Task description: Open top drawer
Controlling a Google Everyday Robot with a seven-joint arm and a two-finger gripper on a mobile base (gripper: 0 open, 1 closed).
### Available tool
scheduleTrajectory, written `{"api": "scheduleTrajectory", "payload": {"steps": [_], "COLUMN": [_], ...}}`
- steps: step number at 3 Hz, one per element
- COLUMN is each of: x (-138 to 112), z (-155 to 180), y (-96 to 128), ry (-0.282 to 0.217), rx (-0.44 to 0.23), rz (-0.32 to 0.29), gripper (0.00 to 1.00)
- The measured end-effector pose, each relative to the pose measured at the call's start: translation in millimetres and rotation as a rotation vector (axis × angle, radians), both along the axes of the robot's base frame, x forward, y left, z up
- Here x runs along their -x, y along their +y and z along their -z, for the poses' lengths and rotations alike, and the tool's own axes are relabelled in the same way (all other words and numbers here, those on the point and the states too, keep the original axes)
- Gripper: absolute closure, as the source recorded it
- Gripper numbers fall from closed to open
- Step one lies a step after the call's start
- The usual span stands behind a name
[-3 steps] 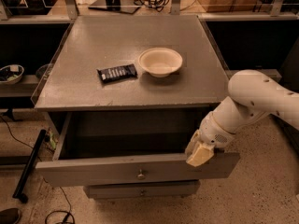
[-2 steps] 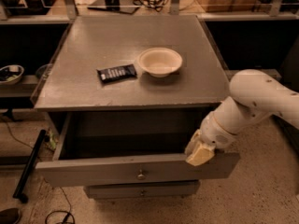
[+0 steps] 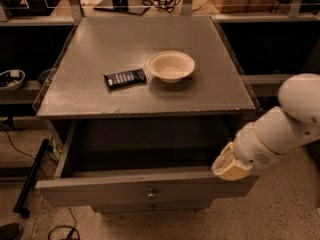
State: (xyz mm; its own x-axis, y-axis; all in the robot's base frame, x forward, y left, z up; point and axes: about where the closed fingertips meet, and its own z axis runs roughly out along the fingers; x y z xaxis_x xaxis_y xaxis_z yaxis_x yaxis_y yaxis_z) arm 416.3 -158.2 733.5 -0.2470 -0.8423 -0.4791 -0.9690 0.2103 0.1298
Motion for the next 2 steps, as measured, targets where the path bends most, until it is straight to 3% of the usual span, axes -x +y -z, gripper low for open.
{"api": "scheduleTrajectory", "payload": {"steps": [1,2], "x": [2.2,2.2], "z": [-5.8,-5.8], "y": [-3.7,-3.7], "ry": [-0.012,-0.012], "rx": [0.005,0.005], "rz": [0.010,0.010], "gripper": [1.00,0.82]}}
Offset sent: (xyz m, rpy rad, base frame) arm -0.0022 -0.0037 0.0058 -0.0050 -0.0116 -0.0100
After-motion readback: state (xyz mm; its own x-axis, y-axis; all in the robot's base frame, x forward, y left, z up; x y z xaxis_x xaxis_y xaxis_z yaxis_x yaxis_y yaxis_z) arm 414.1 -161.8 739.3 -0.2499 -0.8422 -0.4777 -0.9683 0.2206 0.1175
